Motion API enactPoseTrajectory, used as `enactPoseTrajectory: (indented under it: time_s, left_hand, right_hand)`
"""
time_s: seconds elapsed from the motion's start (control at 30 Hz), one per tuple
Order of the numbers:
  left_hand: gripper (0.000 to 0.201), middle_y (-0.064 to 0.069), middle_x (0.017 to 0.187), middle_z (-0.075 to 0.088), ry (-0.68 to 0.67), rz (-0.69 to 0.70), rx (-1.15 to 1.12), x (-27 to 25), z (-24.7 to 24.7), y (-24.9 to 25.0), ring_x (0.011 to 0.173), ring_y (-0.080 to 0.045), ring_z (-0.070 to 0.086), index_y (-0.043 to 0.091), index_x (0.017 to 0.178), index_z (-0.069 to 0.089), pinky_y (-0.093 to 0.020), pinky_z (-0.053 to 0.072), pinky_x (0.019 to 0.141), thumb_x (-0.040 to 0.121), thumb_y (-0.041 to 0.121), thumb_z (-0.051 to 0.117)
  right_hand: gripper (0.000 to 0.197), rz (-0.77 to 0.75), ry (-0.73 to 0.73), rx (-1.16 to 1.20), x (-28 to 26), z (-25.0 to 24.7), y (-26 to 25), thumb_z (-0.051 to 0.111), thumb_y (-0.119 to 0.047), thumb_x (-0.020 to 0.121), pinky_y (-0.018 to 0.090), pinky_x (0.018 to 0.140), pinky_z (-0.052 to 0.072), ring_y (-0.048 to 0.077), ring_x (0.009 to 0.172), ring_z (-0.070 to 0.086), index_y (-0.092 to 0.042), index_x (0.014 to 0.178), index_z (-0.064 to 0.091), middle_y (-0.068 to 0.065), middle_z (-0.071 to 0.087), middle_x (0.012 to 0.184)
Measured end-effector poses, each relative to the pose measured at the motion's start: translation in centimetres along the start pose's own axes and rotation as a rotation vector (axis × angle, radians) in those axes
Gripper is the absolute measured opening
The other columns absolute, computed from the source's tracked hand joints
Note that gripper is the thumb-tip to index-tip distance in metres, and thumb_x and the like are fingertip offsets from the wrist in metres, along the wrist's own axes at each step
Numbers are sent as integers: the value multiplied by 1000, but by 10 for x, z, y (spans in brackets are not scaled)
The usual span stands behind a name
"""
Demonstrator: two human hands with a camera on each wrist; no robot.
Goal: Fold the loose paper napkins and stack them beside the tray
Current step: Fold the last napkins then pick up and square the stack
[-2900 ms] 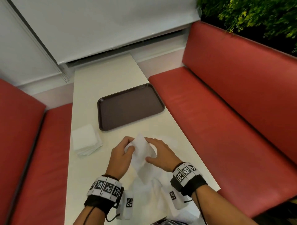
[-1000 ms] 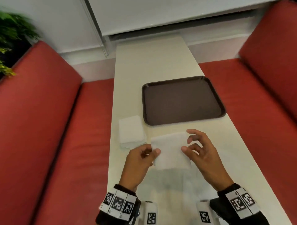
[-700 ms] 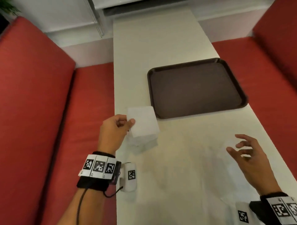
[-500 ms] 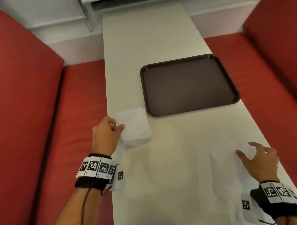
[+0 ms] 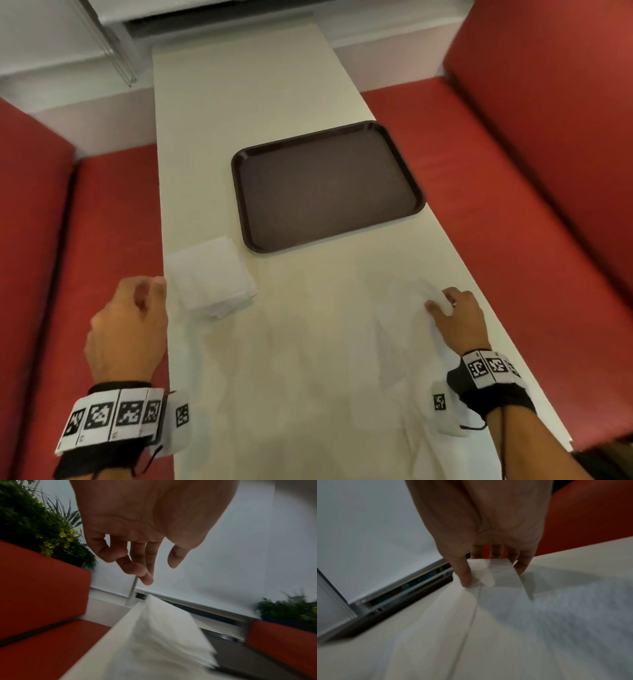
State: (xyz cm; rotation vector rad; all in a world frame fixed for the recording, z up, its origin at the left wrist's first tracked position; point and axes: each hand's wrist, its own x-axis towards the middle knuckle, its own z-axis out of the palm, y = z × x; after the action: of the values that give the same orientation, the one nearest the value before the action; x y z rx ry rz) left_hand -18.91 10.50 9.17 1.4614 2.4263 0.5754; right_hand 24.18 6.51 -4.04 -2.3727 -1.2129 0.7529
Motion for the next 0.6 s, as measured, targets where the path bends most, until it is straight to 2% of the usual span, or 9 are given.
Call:
enactPoseTrajectory:
  time_s: [0.07, 0.17, 0.27, 0.37, 0.43, 0.5, 0.57, 0.6]
  left_hand:
    - [25, -6, 93, 67, -31, 34, -66, -28, 7, 13, 84, -33, 59, 25, 107, 61, -45, 48, 77, 99, 44, 48]
    - [16, 0, 91, 67, -88, 136, -154, -65, 29, 32, 76, -21, 60, 25, 103, 61, -37, 45, 71, 98, 38, 53]
    - [20, 4, 102, 63, -147, 308, -233, -96, 55, 59, 87, -16, 62, 23, 113, 62, -33, 47, 72, 95, 33, 59]
    - [42, 13, 121, 54, -251, 467, -304, -121, 68, 96, 104, -1, 55, 29, 128, 55, -20, 43, 86, 89, 37, 68]
    - [59, 21, 132, 49, -403, 523, -390, -130, 71, 121, 116, 7, 49, 35, 136, 49, -16, 40, 95, 83, 48, 71]
    - [69, 25, 134, 54, -596, 507, -501, -137, 73, 143, 121, 7, 52, 37, 139, 48, -19, 43, 100, 77, 55, 74]
    - [60, 20, 122, 68, -768, 427, -600, -142, 76, 158, 112, 2, 63, 35, 130, 58, -28, 52, 98, 75, 49, 78]
    - [52, 17, 115, 72, -811, 396, -640, -146, 77, 164, 106, -1, 67, 32, 124, 63, -32, 56, 95, 76, 44, 79]
  right_hand:
    - [24, -33, -41, 139, -6, -16, -7, 65, -29, 93, 32, 77, 41, 28, 91, 56, -10, 107, 61, 10, 60, 102]
    - [13, -180, -88, 285, -18, -45, -18, 60, -33, 96, 22, 61, 41, 14, 78, 61, -21, 99, 63, -2, 67, 90]
    - [15, -369, -167, 321, -31, -72, -32, 57, -35, 97, 14, 63, 44, 4, 79, 62, -25, 101, 67, -10, 69, 89]
    - [14, -484, -218, 366, -42, -97, -47, 62, -30, 95, 10, 69, 44, -1, 84, 62, -22, 103, 70, -13, 70, 93]
    - [14, -523, -265, 455, -46, -112, -55, 64, -27, 94, 12, 72, 47, 0, 86, 63, -19, 103, 71, -13, 70, 94]
    - [13, -533, -313, 569, -49, -125, -61, 65, -23, 94, 22, 76, 54, 8, 90, 67, -16, 102, 71, -7, 72, 97]
    - [12, -515, -347, 674, -49, -135, -64, 67, -19, 93, 33, 79, 58, 19, 94, 69, -15, 103, 72, -2, 73, 101]
    - [13, -501, -360, 714, -48, -137, -64, 67, -19, 92, 35, 80, 59, 20, 95, 70, -16, 104, 72, -1, 74, 102]
